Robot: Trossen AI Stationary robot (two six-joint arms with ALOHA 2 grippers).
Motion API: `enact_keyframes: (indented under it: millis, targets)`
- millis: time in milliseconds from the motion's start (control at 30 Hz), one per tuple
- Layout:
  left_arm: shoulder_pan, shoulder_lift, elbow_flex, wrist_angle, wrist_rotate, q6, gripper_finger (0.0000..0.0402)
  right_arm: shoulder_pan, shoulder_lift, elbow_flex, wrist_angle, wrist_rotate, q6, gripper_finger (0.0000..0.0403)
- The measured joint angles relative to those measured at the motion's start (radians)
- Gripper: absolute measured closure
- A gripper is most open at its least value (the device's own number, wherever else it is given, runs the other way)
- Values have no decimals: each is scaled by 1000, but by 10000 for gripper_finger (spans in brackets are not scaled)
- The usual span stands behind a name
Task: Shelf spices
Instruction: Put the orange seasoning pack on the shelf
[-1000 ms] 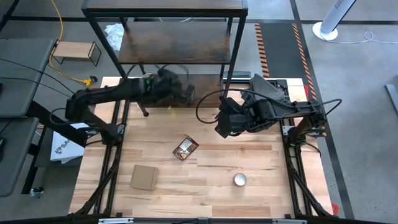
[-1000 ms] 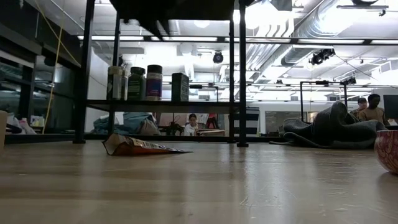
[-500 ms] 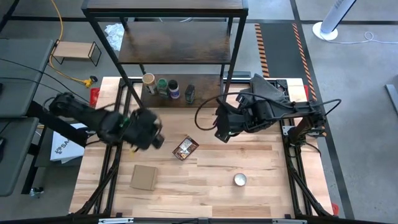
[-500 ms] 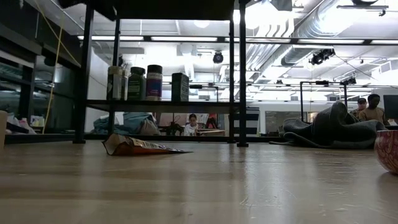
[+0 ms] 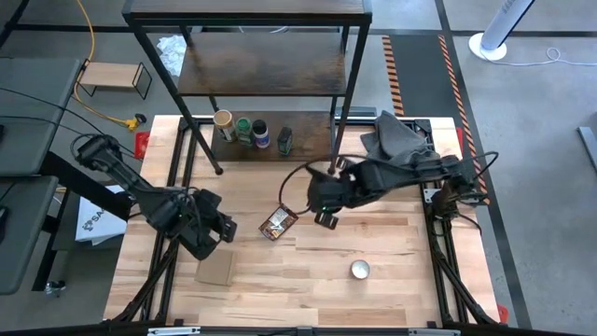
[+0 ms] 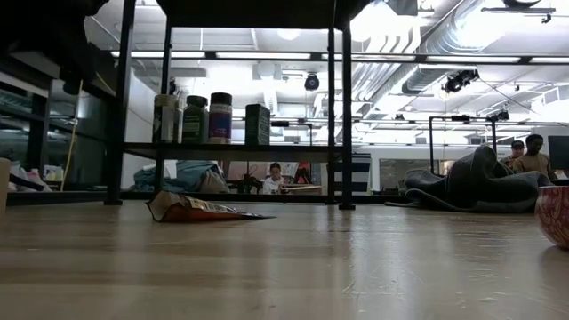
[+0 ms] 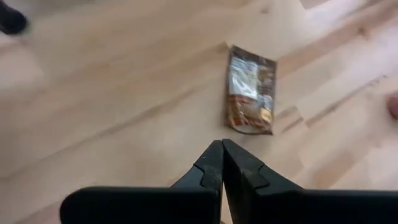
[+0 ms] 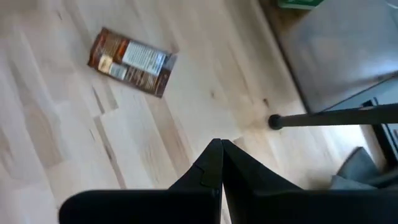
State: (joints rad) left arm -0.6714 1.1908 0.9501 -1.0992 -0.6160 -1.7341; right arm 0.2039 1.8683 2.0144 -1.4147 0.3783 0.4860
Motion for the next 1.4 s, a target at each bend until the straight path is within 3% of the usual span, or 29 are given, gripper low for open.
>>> enact_keyframes:
  millis: [133, 233, 333, 567, 767, 900, 1167, 1300, 1400]
  targets:
    - [-12, 0, -22, 69, 1, 8, 401, 0, 56, 0, 72, -82, -68, 403]
    - [-12, 0, -22, 94, -3, 37, 401, -1, 100, 0, 224, -209, -141, 403]
    - [-12, 0, -22, 108, -17, 76, 401, -10, 148, 0, 358, -244, -155, 397]
    - [20, 53, -22, 128, -18, 229, 401, -47, 231, 0, 373, -328, -129, 323]
    - [93, 220, -22, 222, 65, 427, 401, -46, 234, 0, 141, -220, -230, 231]
    - [174, 326, -22, 399, 176, 680, 395, -48, 232, 0, -30, -195, -255, 191]
    - [315, 387, -22, 420, 394, 1085, 318, 7, 220, 0, -128, -204, -202, 176]
    - [356, 387, -21, 427, 500, 1262, 261, 67, 155, -5, -154, -55, -137, 176]
    - [366, 387, -21, 468, 544, 1382, 218, 103, 35, -119, -145, 18, -2, 176]
